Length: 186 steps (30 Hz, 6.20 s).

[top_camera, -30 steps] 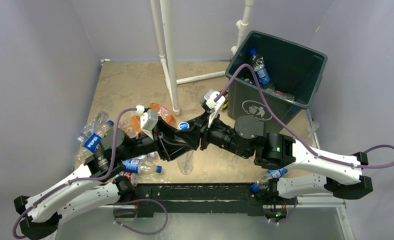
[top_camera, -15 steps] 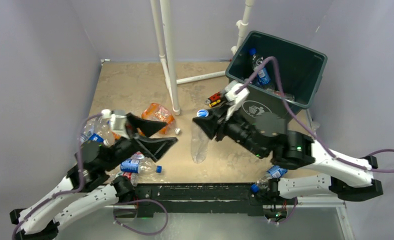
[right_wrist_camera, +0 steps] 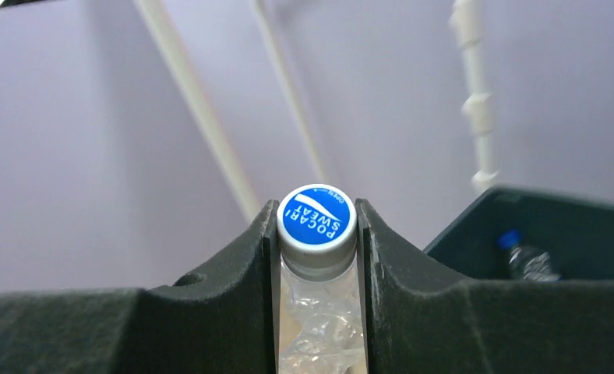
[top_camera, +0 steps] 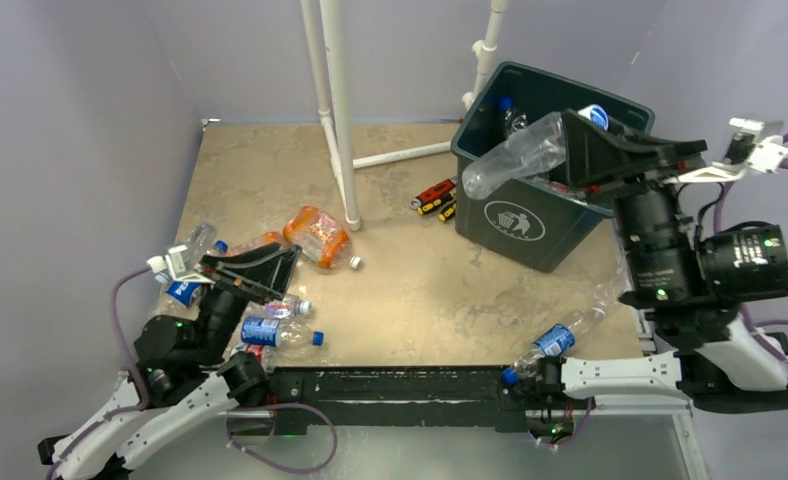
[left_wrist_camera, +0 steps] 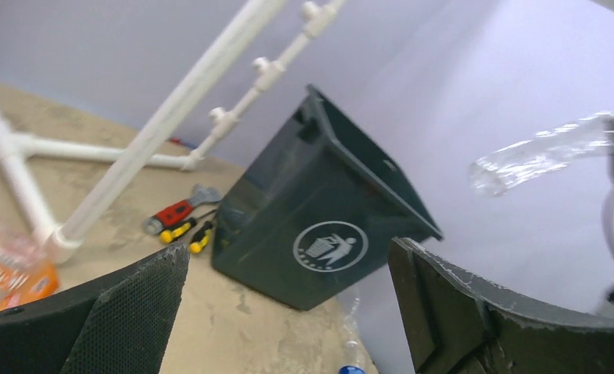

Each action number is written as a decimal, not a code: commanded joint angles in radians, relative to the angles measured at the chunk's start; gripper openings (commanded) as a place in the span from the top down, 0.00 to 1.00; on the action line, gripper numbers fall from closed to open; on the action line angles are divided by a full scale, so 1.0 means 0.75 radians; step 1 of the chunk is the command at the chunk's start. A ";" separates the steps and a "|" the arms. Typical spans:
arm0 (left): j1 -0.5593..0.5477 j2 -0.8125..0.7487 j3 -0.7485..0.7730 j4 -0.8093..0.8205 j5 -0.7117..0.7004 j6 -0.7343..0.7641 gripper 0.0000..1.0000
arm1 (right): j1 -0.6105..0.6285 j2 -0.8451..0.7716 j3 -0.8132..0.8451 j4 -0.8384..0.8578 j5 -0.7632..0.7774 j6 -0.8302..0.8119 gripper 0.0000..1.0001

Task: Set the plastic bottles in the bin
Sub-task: Pick up the plastic bottle at the center of the board, then place the plastic bottle in the trash bin, then pick up the plastic bottle at the center of the board.

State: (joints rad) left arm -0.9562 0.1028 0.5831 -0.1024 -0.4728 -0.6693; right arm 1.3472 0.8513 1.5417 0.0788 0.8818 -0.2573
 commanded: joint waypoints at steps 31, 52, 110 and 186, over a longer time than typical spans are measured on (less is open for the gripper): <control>-0.003 0.176 -0.101 -0.263 -0.248 -0.596 0.03 | -1.437 0.404 -0.168 0.247 -0.226 0.428 1.00; -0.003 0.215 -0.137 -0.383 -0.218 -0.684 0.02 | -1.674 0.472 -0.514 0.211 -0.411 0.714 0.30; -0.003 0.963 0.193 -1.059 -0.554 -0.887 0.01 | -0.416 0.523 -1.289 0.534 -1.016 0.824 0.02; -0.003 0.536 0.503 -0.594 0.309 -0.006 0.01 | -0.295 0.043 -0.817 -0.548 -1.229 0.385 1.00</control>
State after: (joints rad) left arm -0.9562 0.4946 0.9886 -0.6804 -0.4625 -0.7269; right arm 1.1210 0.9756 0.8883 -0.2798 -0.0067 0.0555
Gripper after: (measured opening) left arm 0.993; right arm 0.358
